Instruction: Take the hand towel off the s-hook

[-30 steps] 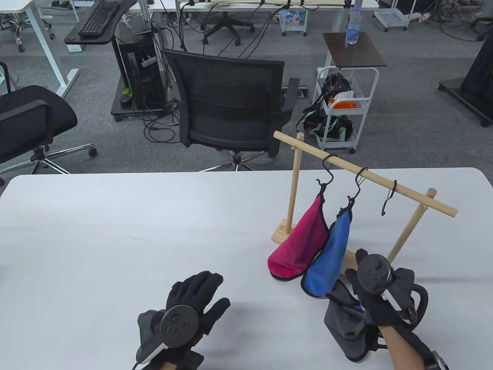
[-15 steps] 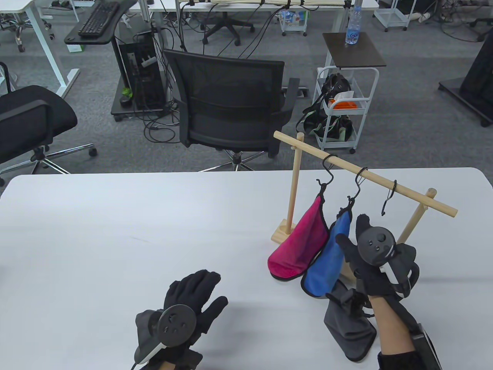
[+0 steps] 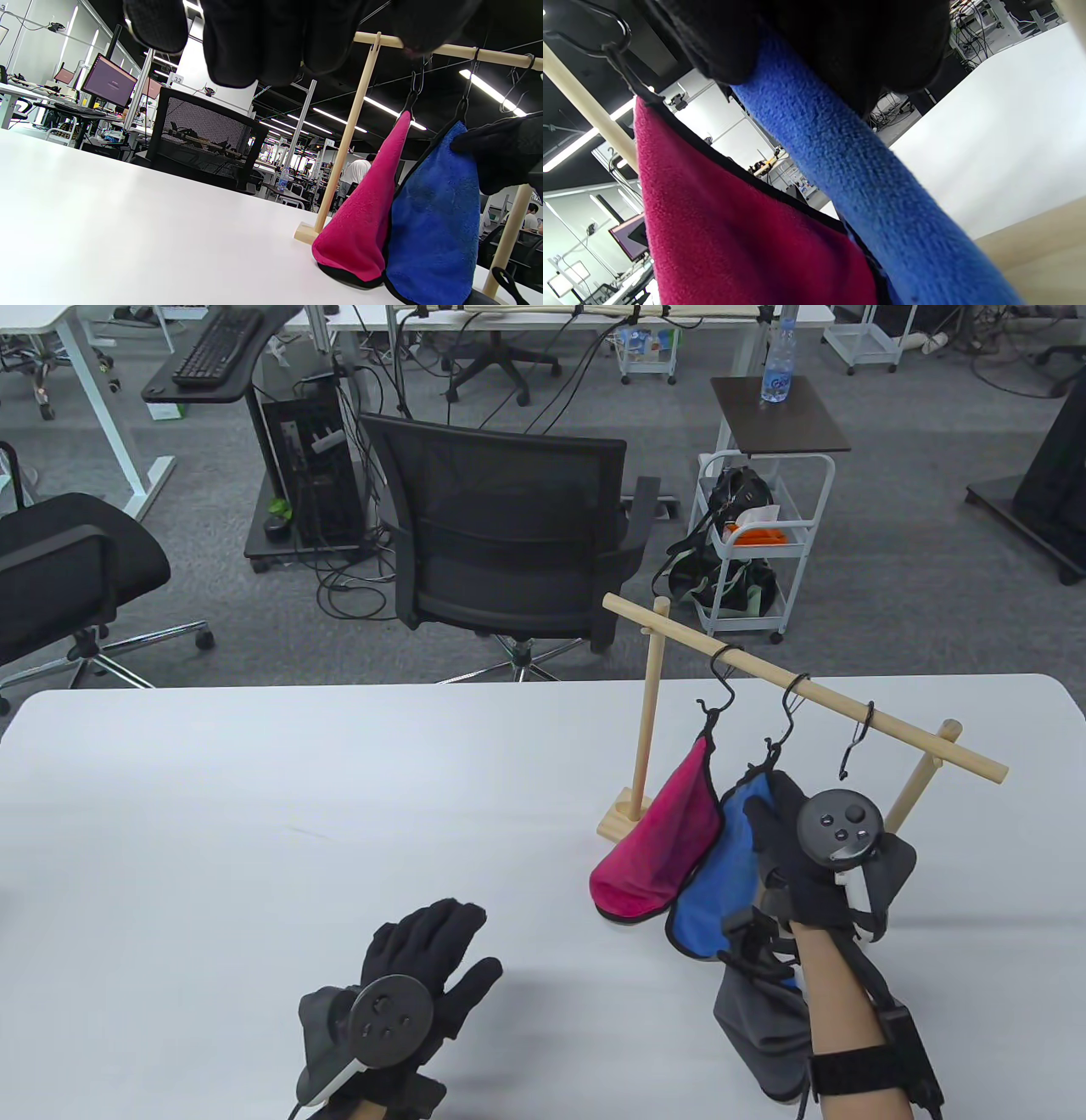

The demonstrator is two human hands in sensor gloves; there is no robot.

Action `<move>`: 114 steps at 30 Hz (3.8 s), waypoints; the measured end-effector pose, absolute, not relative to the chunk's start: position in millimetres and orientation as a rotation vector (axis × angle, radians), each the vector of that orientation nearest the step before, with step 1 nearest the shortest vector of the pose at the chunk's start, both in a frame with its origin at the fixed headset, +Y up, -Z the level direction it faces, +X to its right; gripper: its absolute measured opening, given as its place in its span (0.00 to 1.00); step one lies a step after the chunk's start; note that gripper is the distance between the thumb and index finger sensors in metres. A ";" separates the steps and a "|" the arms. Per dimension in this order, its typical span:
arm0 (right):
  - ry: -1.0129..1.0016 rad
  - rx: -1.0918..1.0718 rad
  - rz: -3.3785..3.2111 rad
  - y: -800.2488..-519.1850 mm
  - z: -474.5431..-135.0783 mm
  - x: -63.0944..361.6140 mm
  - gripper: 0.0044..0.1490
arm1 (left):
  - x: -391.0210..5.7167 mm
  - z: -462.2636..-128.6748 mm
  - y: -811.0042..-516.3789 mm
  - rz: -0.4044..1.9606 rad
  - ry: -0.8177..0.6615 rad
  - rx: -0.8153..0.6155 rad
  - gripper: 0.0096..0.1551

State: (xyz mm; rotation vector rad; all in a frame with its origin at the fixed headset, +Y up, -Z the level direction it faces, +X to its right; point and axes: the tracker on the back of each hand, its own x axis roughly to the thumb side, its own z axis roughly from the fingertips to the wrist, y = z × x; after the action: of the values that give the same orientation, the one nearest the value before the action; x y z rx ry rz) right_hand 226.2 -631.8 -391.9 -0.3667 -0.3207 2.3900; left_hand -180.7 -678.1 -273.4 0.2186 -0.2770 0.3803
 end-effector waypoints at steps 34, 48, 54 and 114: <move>-0.507 -0.055 2.276 -585.3 -338.9 194.1 0.26 | -177.8 -271.9 -677.1 0.378 -0.293 0.221 0.37; -0.473 0.161 2.302 -584.0 -310.2 159.6 0.26 | -177.2 -270.8 -676.5 0.382 -0.296 0.230 0.37; -0.370 0.239 2.362 -604.3 -307.8 146.0 0.26 | -177.7 -270.7 -676.4 0.382 -0.293 0.232 0.37; 0.329 0.454 2.689 -717.6 -322.6 81.2 0.38 | -177.9 -271.2 -675.5 0.372 -0.293 0.220 0.37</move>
State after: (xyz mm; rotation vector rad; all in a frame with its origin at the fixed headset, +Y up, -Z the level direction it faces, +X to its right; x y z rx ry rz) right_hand 81.2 -717.6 -322.6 0.4535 0.3286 2.6891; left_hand -177.9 -675.5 -271.2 0.2204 -0.2928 0.3722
